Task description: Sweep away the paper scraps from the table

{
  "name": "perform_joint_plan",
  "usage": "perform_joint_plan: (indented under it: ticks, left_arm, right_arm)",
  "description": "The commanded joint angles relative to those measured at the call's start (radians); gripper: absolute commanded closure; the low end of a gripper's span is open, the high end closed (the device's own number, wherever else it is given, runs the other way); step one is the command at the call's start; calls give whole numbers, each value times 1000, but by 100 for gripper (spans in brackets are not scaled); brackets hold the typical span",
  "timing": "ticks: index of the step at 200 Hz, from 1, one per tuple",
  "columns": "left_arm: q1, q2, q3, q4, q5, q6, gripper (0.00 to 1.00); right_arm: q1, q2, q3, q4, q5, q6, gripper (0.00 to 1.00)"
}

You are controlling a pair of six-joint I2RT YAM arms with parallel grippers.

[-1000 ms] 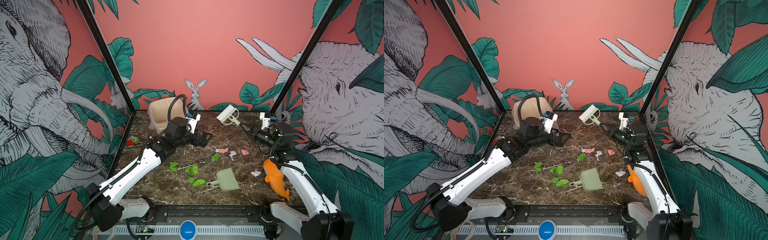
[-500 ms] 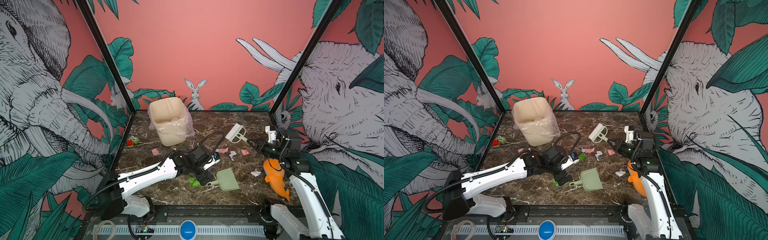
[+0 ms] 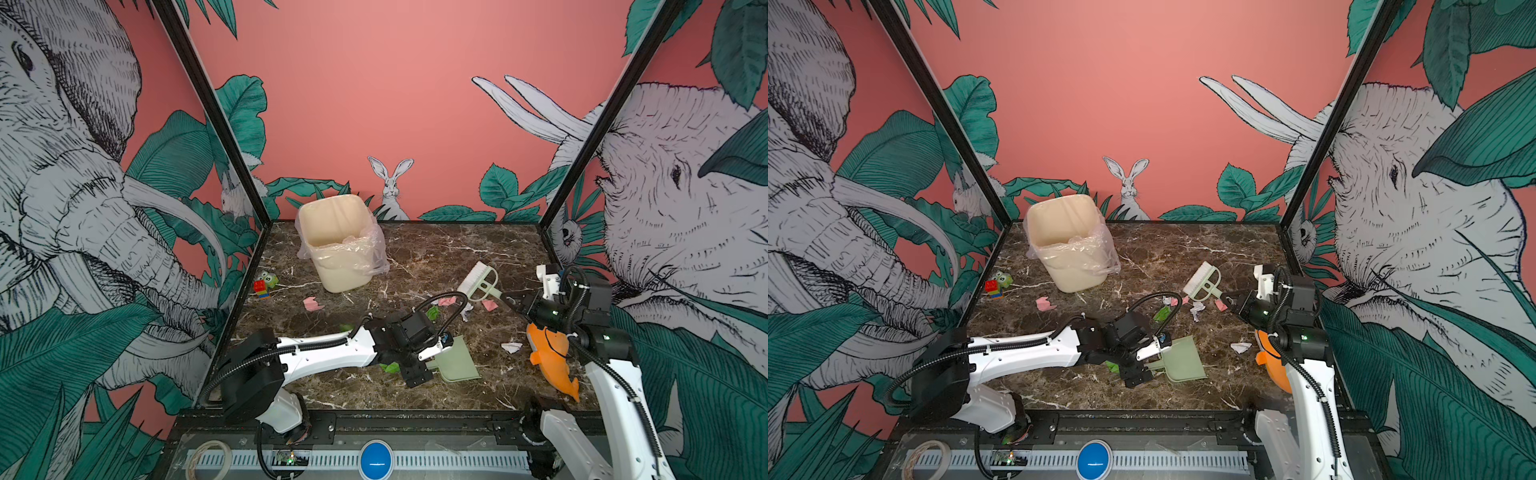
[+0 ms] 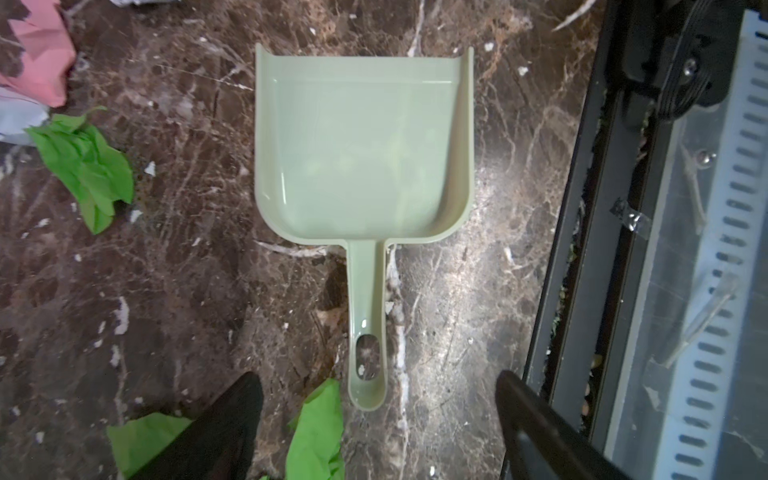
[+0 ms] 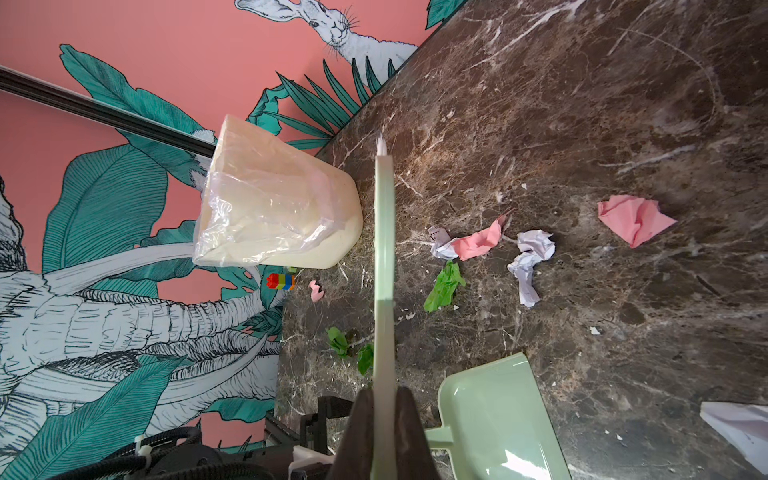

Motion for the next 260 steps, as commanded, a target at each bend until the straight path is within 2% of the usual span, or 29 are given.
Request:
perform_joint_plan:
  ticks: [1, 98, 199, 260]
  left_arm:
    - [-4, 13, -43, 84, 16, 0, 13]
    - [4, 106, -79, 211, 10, -13, 25]
    - [32, 125, -112, 208, 21, -20, 43]
    - [33, 109, -117, 219, -5, -23, 46]
  right_arm:
    - [-8, -13, 8, 8, -17, -26, 100]
    - [-15, 12, 37, 12, -19, -26, 100]
    - [-16, 22, 68, -2, -19, -32, 100]
    - [-16, 14, 65, 2, -20, -22, 100]
